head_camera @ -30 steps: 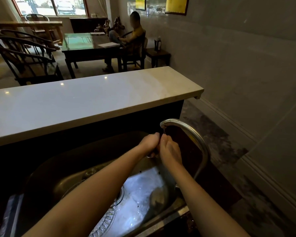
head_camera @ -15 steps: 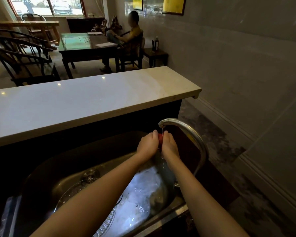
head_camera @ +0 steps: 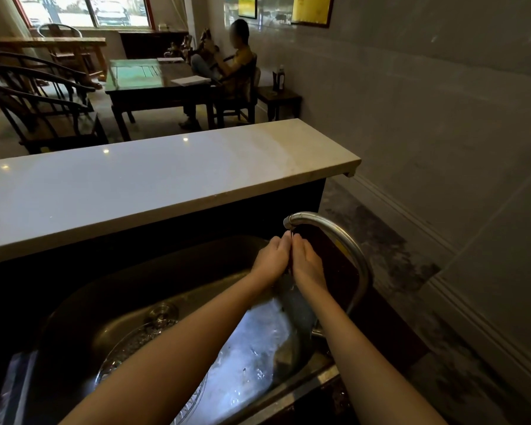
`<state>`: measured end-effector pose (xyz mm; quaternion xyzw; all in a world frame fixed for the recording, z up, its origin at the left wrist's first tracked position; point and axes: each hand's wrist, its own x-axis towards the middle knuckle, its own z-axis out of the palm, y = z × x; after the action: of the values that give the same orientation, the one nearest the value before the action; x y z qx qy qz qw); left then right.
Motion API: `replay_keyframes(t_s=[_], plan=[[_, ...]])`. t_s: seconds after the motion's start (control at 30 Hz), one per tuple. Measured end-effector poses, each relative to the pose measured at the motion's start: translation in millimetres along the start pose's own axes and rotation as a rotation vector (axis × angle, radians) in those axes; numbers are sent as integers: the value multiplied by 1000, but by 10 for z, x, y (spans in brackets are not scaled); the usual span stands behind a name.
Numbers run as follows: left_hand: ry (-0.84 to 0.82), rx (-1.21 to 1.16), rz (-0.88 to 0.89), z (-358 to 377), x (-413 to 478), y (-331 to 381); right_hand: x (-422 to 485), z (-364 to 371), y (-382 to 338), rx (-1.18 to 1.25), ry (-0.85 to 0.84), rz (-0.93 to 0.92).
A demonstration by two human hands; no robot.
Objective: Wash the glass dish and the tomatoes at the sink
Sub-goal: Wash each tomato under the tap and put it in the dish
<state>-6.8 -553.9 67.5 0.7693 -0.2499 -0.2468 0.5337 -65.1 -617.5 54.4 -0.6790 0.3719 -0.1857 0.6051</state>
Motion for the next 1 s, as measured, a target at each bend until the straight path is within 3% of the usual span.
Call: replay_keyframes(t_s=[0.17, 0.27, 0.37, 0.47, 0.6, 0.8, 1.0], plan=[[-73, -216, -220, -5, 25, 91, -1, 26, -10, 120, 49, 77], [-158, -499, -404, -75, 30, 81, 16, 54, -34, 78, -2, -74], [-208, -644, -441, -92, 18, 48, -4, 63, -13, 7, -95, -156], [-220, -780, -425, 4, -22, 97, 14, 97, -61, 89, 48, -42], [-143, -776, -375, 61, -16, 53, 65, 127, -75, 67, 1, -47], [-439, -694, -418, -146, 21, -20, 37, -7, -65, 288, -149, 52], [-239, -649, -414, -64, -20, 27, -19, 104, -20, 196, -16, 77]])
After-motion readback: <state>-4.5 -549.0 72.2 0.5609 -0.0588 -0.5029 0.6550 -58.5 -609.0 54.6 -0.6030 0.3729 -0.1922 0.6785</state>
